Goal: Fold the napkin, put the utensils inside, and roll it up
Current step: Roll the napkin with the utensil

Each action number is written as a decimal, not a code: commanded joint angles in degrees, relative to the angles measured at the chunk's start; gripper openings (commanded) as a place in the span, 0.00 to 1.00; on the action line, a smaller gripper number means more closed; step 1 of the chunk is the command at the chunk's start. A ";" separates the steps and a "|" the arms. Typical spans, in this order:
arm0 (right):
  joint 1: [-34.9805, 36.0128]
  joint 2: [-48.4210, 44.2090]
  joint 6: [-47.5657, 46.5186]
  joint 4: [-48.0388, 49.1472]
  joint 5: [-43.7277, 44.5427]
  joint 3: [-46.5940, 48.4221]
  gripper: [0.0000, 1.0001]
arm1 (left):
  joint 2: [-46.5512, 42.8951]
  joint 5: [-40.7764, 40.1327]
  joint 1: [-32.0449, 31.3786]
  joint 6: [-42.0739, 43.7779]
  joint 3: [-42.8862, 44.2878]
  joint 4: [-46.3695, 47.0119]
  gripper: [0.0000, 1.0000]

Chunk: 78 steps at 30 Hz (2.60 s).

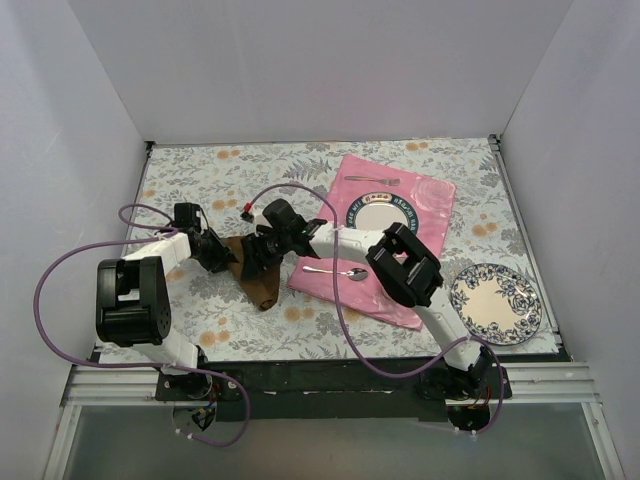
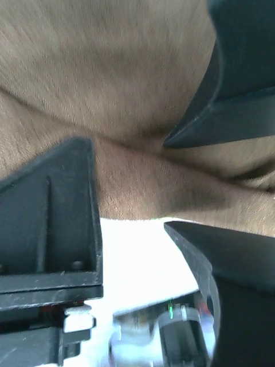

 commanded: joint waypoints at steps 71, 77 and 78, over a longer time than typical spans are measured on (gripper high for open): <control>-5.59 4.28 9.21 9.42 -17.96 -1.15 0.39 | 3.87 -5.96 -1.64 -2.37 2.59 0.19 0.44; -4.28 0.86 -11.68 -11.79 -4.88 6.07 0.62 | 5.46 -5.70 -1.64 -1.14 2.42 -0.86 0.27; -3.32 0.50 -13.91 -17.04 -2.42 8.69 0.67 | 5.54 -5.79 -1.64 -1.05 2.33 -0.95 0.27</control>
